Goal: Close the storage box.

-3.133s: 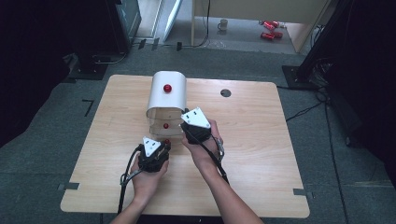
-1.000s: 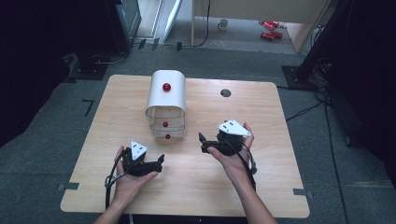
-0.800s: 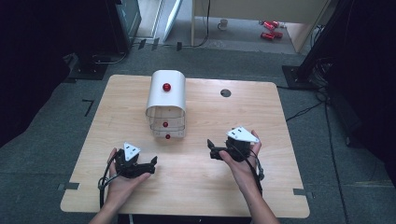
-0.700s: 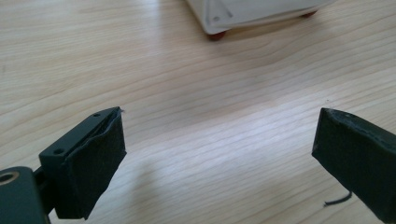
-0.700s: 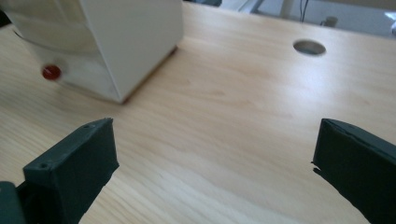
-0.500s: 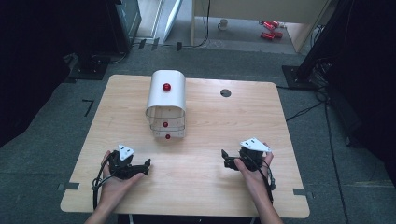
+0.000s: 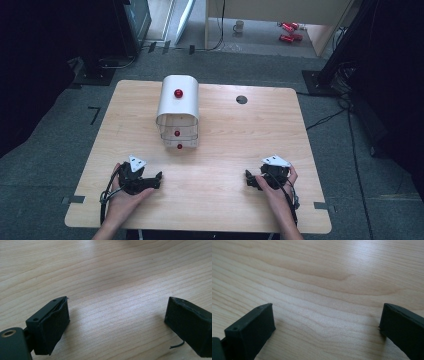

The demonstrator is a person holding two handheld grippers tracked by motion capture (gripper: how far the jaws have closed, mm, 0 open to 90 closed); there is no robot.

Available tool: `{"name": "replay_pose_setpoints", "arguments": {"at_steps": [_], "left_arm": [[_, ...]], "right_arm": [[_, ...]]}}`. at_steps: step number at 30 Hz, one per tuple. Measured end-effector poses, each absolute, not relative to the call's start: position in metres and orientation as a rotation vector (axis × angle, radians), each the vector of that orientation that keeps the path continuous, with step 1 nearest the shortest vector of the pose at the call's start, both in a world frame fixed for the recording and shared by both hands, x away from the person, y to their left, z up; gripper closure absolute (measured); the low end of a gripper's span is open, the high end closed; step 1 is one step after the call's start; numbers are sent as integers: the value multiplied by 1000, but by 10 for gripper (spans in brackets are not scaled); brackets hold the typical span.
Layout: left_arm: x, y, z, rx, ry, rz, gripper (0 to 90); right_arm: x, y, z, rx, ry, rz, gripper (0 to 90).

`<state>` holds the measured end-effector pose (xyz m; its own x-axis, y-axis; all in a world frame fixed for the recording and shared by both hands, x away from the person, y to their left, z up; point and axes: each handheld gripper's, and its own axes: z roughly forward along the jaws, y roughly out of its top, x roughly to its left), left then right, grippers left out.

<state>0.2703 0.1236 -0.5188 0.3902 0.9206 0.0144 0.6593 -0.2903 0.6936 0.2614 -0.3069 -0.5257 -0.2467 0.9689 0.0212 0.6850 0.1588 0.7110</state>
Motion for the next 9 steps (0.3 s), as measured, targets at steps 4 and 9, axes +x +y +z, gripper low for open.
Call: {"name": "replay_pose_setpoints", "arguments": {"at_steps": [4,9], "left_arm": [[269,123,-519,2042,1356,565,60],[269,123,-519,2041,1358,565,60]], "right_arm": [[262,-307,-526,1572,2000,857,0],[262,-307,-526,1572,2001,857,0]]}}
